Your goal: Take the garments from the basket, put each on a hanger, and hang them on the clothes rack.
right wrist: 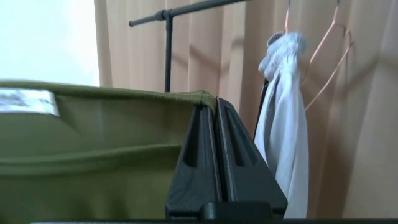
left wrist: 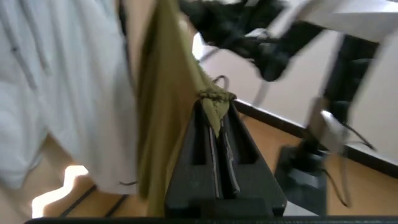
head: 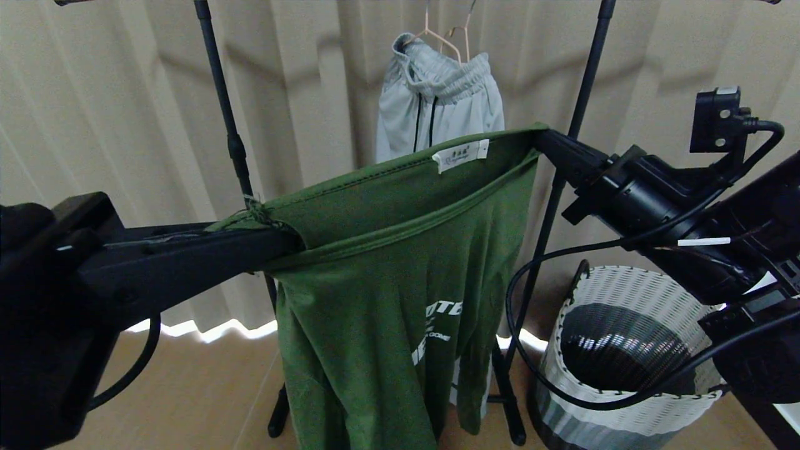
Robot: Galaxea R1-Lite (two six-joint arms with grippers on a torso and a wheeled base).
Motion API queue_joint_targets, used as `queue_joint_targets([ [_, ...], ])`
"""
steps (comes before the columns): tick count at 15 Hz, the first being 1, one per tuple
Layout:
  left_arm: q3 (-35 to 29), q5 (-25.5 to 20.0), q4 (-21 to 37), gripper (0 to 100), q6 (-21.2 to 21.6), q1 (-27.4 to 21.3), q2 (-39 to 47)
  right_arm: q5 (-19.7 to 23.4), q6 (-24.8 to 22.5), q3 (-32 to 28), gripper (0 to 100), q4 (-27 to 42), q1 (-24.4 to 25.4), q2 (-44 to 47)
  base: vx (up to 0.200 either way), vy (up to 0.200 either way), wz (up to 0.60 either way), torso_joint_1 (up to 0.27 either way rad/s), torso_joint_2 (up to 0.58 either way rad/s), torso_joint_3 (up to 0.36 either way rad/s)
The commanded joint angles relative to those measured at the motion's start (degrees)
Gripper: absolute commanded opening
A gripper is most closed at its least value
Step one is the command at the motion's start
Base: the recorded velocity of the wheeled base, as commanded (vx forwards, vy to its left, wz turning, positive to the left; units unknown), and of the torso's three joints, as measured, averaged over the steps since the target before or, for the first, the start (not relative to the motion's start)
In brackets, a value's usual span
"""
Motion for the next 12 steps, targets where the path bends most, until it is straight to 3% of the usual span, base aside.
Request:
queue_joint_targets([
  [1,0.13,-0.01,-0.1,0,-0.03,-0.3,-1.1,-0.28,0.0,0.58,0,-0.03,0.02,0.41,0.0,0.0,0.0,0.0,0.0,0.0],
  [4,-0.58,4.2,-0.1,0,1.64,1.02,2.59,-1.51,0.0,4.36,0,0.06,0.02,-3.54,0.0,0.0,0.0,0.0,0.0,0.0],
  [7,-1.46,14.22,-2.47,0,12.27,3.31,10.06,-1.42,0.0,8.22,0,1.99,0.38,-10.92,0.0,0.0,0.0,0.0,0.0,0.0],
  [8,-1.46,15.54,-6.69,0,12.98,3.22,12.26,-1.42,0.0,9.02,0,2.69,0.73,-12.86,0.0,0.0,0.0,0.0,0.0,0.0],
  [9,-1.46,15.63,-7.04,0,12.98,3.22,12.35,-1.42,0.0,9.1,0,2.78,0.73,-12.95,0.0,0.0,0.0,0.0,0.0,0.0],
  [10,-1.46,16.16,-13.54,0,12.89,3.04,14.37,-1.42,0.0,10.25,0,2.96,0.73,-14.26,0.0,0.0,0.0,0.0,0.0,0.0],
  [12,-1.46,16.07,-15.92,0,12.89,2.87,14.98,-1.51,0.0,11.83,0,2.69,0.73,-14.0,0.0,0.0,0.0,0.0,0.0,0.0],
])
